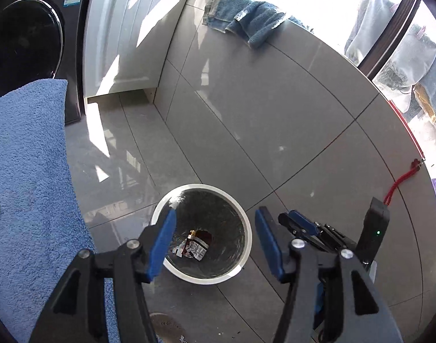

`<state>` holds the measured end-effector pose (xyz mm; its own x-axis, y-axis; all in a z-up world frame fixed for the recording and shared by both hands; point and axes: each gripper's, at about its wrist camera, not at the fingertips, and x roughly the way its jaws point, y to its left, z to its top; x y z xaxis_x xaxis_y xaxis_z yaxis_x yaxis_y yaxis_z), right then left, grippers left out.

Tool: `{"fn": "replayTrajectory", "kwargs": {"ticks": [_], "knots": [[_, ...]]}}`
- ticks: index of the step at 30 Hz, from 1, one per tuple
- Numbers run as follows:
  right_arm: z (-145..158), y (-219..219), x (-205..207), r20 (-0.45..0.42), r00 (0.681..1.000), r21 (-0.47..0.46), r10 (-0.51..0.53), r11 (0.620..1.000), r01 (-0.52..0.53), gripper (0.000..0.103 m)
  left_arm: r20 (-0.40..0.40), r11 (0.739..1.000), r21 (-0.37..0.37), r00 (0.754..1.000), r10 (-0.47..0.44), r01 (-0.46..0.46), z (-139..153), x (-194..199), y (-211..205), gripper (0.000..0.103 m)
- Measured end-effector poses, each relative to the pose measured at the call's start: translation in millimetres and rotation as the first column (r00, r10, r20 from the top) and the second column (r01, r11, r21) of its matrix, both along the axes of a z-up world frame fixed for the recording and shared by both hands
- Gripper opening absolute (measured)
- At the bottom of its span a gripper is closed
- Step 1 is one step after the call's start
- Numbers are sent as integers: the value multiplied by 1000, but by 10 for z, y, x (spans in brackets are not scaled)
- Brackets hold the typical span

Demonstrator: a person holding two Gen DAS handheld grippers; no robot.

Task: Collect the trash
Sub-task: 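Open both grippers to drop the bags into the bin, then move both grippers back over the trash on the towel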

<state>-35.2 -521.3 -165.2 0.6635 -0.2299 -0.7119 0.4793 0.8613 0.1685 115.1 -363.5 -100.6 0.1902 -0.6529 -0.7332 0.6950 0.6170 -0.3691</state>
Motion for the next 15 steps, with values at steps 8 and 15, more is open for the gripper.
{"fn": "replayTrajectory", "kwargs": {"ticks": [8,15], "knots": [[915,597,-272,182,981,-92,71,994,-55,27,141,997,-17,987,77,-75,635,-169,1025,56],[1572,1416,-295,279,934,-183,221,968,-174,35,197,980,-63,960,197,-188,980,-255,2184,56]]}}
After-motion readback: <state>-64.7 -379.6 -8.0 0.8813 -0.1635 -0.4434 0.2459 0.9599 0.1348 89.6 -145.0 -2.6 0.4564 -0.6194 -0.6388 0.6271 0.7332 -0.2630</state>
